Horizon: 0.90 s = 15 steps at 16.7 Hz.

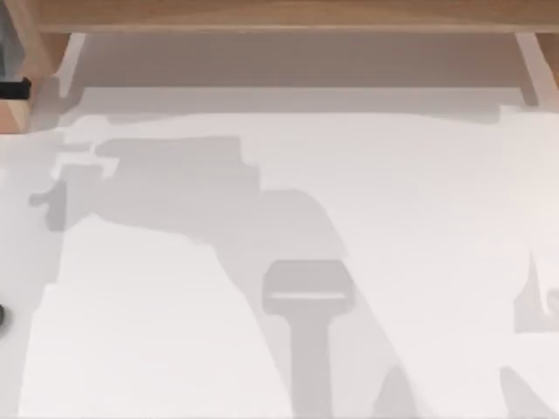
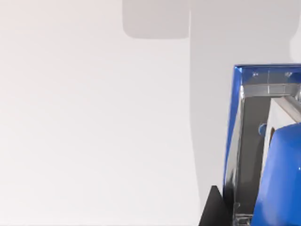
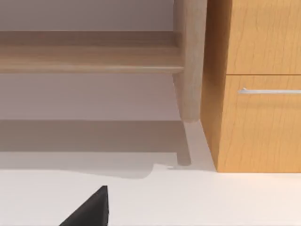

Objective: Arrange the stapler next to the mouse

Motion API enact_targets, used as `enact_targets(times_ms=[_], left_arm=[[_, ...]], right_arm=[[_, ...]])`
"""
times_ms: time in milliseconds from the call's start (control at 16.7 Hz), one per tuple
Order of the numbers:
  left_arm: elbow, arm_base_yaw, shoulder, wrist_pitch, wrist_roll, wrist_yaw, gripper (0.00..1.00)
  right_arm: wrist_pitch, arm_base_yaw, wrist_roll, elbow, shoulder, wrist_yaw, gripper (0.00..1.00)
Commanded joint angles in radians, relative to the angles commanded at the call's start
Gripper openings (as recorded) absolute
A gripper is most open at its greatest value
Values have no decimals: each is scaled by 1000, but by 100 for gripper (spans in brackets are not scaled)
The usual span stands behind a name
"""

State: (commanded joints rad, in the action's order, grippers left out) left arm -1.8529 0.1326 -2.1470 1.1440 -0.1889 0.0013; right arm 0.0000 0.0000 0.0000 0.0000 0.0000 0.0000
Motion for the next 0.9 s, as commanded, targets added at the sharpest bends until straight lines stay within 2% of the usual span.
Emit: enact_targets(times_ms=[480, 900], left_arm=[[85, -7, -96, -105, 16, -5, 0], [110, -11, -122, -115, 18, -3, 0]], right_arm=[[0, 0, 0, 0, 0, 0, 100], [0, 0, 0, 0, 0, 0, 100]])
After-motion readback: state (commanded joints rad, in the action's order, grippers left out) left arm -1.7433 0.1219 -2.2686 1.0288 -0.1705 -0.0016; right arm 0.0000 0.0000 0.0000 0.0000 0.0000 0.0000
